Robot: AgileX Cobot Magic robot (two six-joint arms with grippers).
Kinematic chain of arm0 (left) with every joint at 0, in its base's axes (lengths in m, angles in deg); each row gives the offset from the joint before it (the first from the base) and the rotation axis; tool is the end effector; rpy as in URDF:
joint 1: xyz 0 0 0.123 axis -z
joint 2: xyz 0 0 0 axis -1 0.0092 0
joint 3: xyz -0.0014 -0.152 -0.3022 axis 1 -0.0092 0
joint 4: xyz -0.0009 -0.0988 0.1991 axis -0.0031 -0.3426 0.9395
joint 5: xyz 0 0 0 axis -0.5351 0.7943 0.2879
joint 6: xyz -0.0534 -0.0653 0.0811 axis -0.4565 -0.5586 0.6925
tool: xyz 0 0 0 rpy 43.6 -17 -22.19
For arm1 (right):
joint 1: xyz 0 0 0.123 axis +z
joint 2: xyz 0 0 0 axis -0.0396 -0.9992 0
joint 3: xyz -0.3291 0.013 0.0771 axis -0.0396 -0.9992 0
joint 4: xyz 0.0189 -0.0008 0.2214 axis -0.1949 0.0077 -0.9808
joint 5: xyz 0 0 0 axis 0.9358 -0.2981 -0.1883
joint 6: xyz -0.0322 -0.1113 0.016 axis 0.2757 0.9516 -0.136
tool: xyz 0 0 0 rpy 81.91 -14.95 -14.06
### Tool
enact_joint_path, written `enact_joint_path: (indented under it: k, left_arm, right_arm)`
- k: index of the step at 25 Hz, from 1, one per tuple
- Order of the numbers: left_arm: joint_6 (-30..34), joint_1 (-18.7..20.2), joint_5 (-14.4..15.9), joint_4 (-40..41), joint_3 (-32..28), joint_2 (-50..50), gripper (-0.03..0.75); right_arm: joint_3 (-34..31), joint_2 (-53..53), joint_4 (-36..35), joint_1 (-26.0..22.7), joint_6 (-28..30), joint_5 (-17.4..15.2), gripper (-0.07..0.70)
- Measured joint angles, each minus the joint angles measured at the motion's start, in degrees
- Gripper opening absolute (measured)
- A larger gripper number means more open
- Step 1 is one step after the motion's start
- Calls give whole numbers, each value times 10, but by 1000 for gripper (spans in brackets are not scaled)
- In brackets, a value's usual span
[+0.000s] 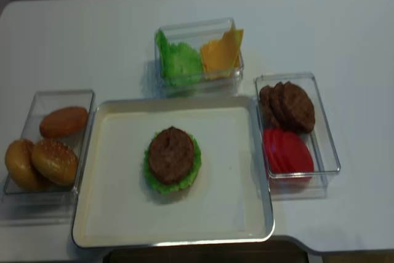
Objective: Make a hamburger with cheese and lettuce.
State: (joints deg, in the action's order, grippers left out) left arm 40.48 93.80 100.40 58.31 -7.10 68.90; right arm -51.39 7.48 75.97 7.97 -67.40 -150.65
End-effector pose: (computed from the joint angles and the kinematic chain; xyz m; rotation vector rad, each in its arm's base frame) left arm -0.0699 0.0075 0.2348 0.0397 2.1615 -0.0400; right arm -0.0685 -0.0090 0.2430 -0.0393 2.1086 0.0726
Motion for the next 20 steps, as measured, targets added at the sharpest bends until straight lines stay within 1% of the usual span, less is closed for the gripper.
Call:
enact_joint_path:
  k: [3,6,20]
  left_arm:
    - [0,0,0,0,0,0,484]
    - [0,0,0,0,0,0,484]
    - [0,0,0,0,0,0,484]
  right_arm:
    - [-10,1,-11,-1,6,6,286]
    - [-13,1,-11,-2,7,8,275]
    - [-16,1,-15,-4,8,8,268]
